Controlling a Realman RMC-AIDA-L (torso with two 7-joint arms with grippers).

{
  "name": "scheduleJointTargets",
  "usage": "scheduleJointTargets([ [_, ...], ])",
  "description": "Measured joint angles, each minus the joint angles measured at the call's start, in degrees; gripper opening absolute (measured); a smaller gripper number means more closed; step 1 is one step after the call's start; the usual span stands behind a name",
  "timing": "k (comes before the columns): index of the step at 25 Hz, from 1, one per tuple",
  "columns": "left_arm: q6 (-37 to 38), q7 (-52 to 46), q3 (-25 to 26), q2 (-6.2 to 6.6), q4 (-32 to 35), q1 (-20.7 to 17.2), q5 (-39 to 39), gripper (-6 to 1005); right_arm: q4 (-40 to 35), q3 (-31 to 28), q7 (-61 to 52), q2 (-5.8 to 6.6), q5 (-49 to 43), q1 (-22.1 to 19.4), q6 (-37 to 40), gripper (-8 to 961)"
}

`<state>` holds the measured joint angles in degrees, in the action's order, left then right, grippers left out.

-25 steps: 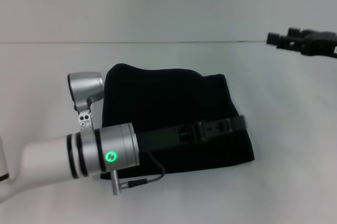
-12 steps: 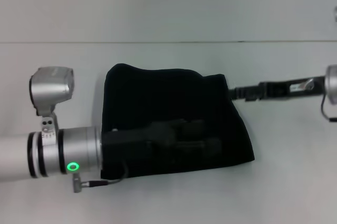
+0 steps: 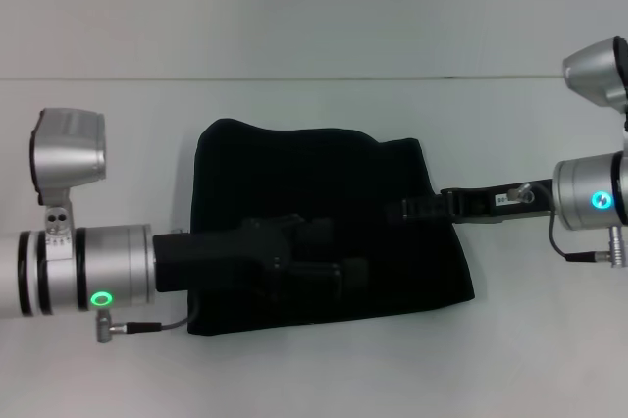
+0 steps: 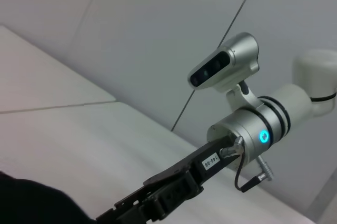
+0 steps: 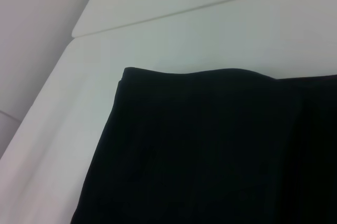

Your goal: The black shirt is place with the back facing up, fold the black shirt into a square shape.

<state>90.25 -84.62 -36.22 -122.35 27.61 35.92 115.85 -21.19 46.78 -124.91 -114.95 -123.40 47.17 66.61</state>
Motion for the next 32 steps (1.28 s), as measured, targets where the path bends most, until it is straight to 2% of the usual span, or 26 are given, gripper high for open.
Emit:
scheduleJointTargets([
  [4,0.0,0.0,0.6,0.46,0.3,-0.1,0.2,946,0.1,0.5,0.1,-0.87,0.0,0.4,-1.8,900],
  [11,-0.2,0.1,0.7,0.52,0.6,-0.1,0.2,944,0.5,1.6,0.7,-2.13,0.1,1.5,-4.7,894],
  [16,-1.1,-0.3,0.7,0.53,0.6,0.0,0.2,943,0.6,2.3,0.9,-2.91,0.1,2.5,-5.9,711],
  [27,-1.4,-0.5,0.7,0.53,0.4,-0.2,0.2,940,0.6,2.5,0.9,-3.72,0.4,3.1,-7.6,469],
  [32,-1.4,-0.5,0.7,0.41,0.3,-0.4,0.2,939,0.6,2.3,1.9,-4.01,1.1,2.7,-7.9,221],
])
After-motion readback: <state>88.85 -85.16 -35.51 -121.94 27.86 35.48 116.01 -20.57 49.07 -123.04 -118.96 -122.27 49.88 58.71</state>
